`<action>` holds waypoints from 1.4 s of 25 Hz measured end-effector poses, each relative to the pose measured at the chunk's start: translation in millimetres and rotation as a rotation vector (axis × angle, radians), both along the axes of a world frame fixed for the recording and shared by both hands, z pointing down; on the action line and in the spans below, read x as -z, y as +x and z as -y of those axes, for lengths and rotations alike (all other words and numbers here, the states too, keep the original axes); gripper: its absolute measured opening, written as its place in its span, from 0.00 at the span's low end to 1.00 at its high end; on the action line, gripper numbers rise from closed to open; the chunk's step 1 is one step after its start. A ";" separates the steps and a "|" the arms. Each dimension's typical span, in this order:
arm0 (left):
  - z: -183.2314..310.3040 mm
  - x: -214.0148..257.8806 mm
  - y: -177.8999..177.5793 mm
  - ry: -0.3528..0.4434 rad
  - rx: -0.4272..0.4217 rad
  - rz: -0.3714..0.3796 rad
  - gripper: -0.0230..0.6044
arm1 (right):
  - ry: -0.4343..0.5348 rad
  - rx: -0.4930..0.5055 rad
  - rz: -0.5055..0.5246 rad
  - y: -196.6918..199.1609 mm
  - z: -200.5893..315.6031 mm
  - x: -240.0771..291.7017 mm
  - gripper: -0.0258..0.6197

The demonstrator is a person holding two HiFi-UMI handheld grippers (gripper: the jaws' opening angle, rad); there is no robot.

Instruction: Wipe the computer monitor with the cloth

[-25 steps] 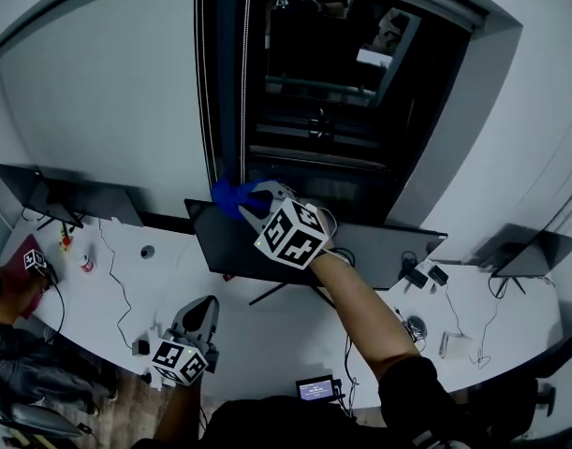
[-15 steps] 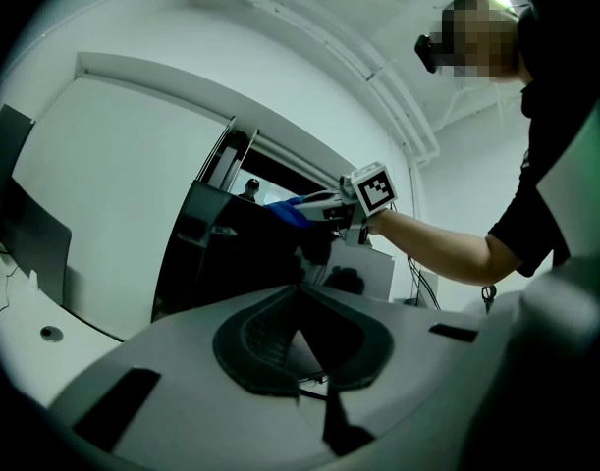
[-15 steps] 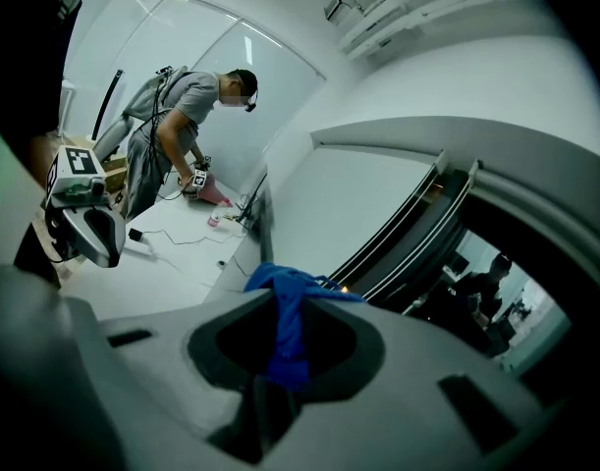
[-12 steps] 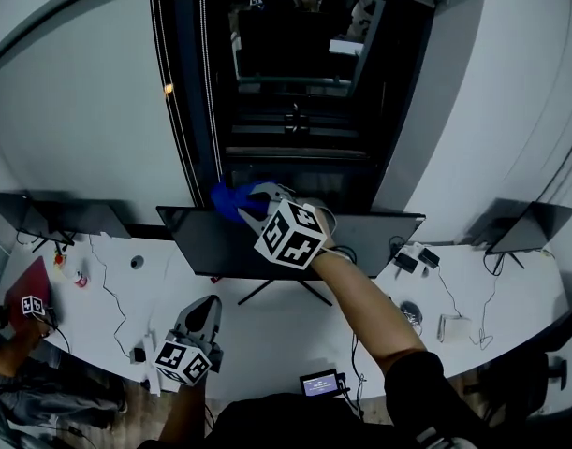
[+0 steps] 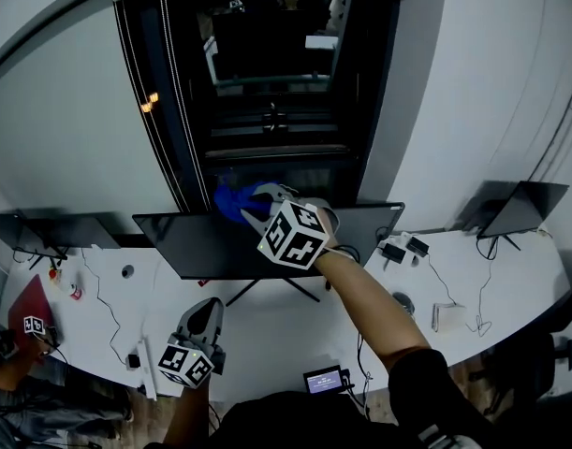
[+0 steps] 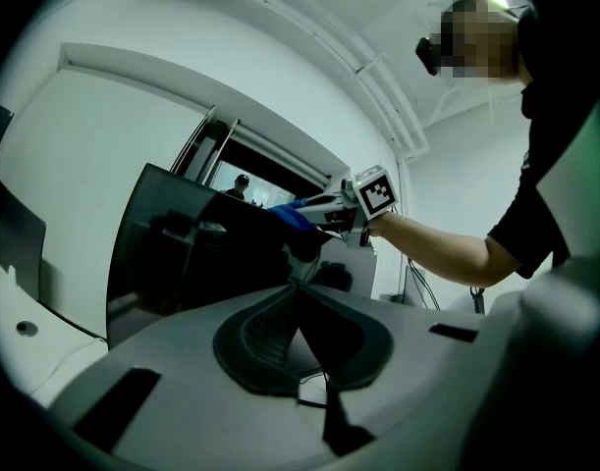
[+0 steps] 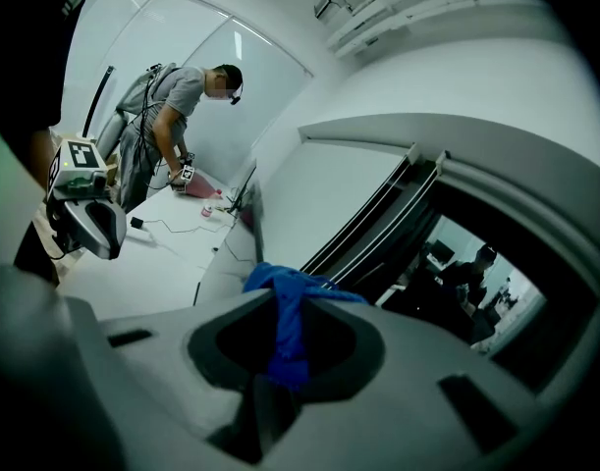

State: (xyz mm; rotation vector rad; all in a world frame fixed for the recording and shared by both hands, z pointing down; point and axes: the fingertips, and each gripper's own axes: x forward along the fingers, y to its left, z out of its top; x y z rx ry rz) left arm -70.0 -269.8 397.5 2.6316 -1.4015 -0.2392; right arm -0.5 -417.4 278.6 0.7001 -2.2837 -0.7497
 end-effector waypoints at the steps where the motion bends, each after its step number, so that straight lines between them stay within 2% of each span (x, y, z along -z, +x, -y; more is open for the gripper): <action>1: -0.6 -0.5 5.2 -0.001 -0.004 0.001 0.03 | 0.001 -0.005 0.001 6.1 -0.4 -0.3 0.13; 10: -6.5 -1.8 51.9 -0.003 -0.048 0.014 0.03 | 0.006 -0.051 0.012 61.7 -1.3 -0.6 0.13; 35: -13.1 -6.5 146.9 -0.026 -0.122 0.046 0.03 | 0.037 -0.156 0.056 190.1 -5.7 -2.1 0.13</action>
